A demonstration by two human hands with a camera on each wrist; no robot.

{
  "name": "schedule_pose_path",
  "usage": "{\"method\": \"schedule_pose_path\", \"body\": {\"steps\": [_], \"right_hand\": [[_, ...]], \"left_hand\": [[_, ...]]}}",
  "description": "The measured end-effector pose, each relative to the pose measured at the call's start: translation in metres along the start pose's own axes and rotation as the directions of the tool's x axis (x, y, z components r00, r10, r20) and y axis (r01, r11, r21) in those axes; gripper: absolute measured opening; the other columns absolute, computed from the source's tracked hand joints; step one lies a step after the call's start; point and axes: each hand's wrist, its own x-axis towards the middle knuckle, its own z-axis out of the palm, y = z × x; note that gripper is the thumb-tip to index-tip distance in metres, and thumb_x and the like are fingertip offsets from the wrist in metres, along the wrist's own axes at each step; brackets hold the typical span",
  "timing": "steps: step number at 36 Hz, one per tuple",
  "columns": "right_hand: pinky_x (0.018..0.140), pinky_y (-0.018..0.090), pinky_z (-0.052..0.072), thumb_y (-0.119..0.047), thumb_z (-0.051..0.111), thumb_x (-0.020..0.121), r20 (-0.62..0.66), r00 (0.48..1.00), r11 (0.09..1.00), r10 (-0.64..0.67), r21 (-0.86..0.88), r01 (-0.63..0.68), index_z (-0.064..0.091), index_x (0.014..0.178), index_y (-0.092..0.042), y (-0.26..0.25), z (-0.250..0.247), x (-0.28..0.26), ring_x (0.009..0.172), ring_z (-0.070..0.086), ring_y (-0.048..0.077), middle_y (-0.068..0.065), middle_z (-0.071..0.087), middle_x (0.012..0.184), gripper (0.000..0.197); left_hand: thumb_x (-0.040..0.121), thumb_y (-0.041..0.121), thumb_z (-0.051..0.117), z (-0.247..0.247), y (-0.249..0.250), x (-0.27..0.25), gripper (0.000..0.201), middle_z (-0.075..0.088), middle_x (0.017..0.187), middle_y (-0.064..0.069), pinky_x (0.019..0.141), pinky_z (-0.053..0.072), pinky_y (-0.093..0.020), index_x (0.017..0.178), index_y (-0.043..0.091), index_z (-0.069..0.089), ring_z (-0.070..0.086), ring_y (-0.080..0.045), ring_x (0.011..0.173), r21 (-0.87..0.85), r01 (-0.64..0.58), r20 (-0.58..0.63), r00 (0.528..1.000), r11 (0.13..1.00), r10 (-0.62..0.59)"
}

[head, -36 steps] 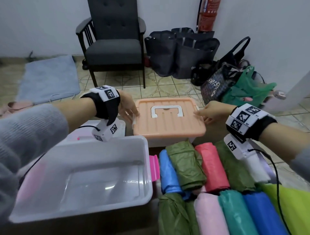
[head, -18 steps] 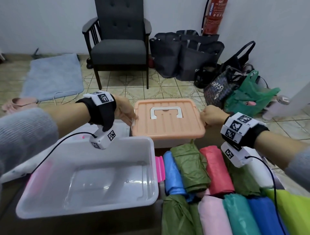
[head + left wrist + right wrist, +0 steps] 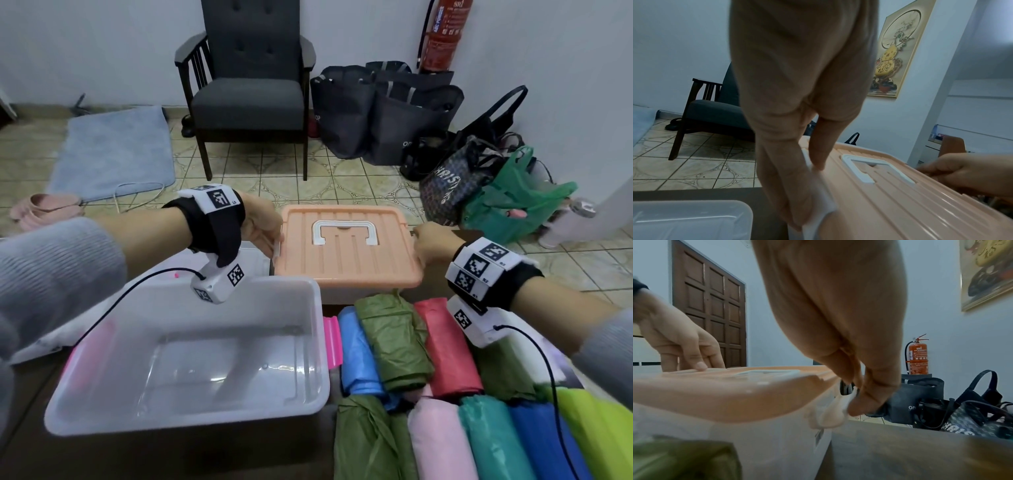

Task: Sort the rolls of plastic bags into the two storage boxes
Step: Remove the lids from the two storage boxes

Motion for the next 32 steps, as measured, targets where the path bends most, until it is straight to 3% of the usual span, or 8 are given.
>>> {"method": "schedule_pose_path", "body": {"steps": [4,6,9,13,16,18,23,32], "right_hand": [[0.069,0.026,0.037,0.004,0.05,0.085,0.002,0.999,0.999,-0.034,-0.026,0.034,0.061,0.102,0.003,0.004,0.009,0.002,0.089,0.057,0.027,0.021,0.065,0.109,0.02],[0.072,0.029,0.039,0.002,0.047,0.087,-0.009,1.0,1.0,0.0,0.012,0.001,0.059,0.113,0.003,0.003,0.012,0.0,0.103,0.059,0.033,0.022,0.062,0.114,0.028],[0.097,0.041,0.036,-0.002,0.044,0.089,-0.14,0.99,0.999,0.031,0.017,-0.028,0.042,0.129,-0.001,0.001,0.015,-0.008,0.125,0.038,0.038,0.022,0.04,0.134,0.041],[0.101,0.04,0.031,-0.004,0.044,0.092,-0.374,0.892,0.964,-0.254,-0.017,0.267,0.041,0.137,-0.013,-0.009,0.016,-0.028,0.122,0.033,0.03,0.014,0.038,0.132,0.047],[0.088,0.022,0.032,-0.016,0.052,0.095,-0.316,0.81,0.825,-0.494,0.122,0.552,0.059,0.123,-0.014,-0.022,0.019,-0.042,0.104,0.044,0.02,0.008,0.047,0.112,0.029],[0.076,0.016,0.029,-0.021,0.059,0.092,-0.22,0.759,0.749,-0.612,0.143,0.646,0.063,0.118,-0.015,-0.032,0.023,-0.053,0.091,0.045,0.013,0.002,0.045,0.101,0.027],[0.086,0.02,0.034,-0.037,0.066,0.084,-0.065,0.668,0.67,-0.742,-0.024,0.742,0.058,0.119,-0.013,-0.047,0.037,-0.066,0.102,0.042,0.013,0.002,0.048,0.111,0.044],[0.087,0.037,0.04,-0.02,0.062,0.089,-0.215,0.645,0.675,-0.734,-0.122,0.728,0.057,0.112,-0.008,-0.055,0.034,-0.073,0.103,0.046,0.024,0.008,0.054,0.109,0.026]], "left_hand": [[0.095,-0.011,0.038,0.002,0.004,-0.005,0.029,0.059,0.11,-0.023,0.076,0.053,-0.039,0.121,-0.011,0.049,0.062,-0.037,0.105,0.035,0.016,0.002,1.0,0.999,-0.016],[0.093,-0.014,0.034,0.003,0.002,-0.004,0.034,0.058,0.118,-0.024,0.077,0.054,-0.041,0.125,-0.012,0.047,0.062,-0.038,0.105,0.024,0.027,-0.012,1.0,0.999,-0.026],[0.092,-0.016,0.028,0.006,-0.004,0.0,0.037,0.058,0.114,-0.023,0.085,0.053,-0.044,0.124,-0.013,0.045,0.06,-0.039,0.108,-0.009,0.055,-0.007,0.998,0.998,-0.055],[0.095,-0.012,0.032,0.005,-0.008,-0.001,0.033,0.053,0.126,-0.023,0.097,0.047,-0.045,0.126,-0.012,0.044,0.056,-0.038,0.114,-0.027,0.077,-0.033,0.996,0.997,-0.078],[0.095,-0.004,0.037,0.002,-0.006,-0.004,0.017,0.054,0.102,-0.014,0.083,0.051,-0.029,0.101,-0.001,0.052,0.058,-0.026,0.091,-0.081,0.019,-0.161,0.986,0.997,-0.032],[0.096,-0.002,0.033,0.0,-0.003,-0.002,0.015,0.048,0.1,-0.012,0.075,0.051,-0.03,0.101,0.004,0.046,0.052,-0.023,0.083,-0.063,-0.043,-0.22,0.975,0.997,0.028],[0.102,0.012,0.034,0.002,0.001,-0.011,0.021,0.057,0.09,-0.014,0.077,0.052,-0.039,0.103,-0.002,0.05,0.06,-0.026,0.078,-0.078,-0.01,-0.013,1.0,0.997,0.009],[0.102,0.046,0.018,-0.004,-0.002,-0.003,0.067,0.056,0.1,-0.023,0.083,0.047,-0.048,0.128,-0.013,0.039,0.057,-0.037,0.095,-0.335,0.063,0.053,0.997,0.94,-0.049]]}}
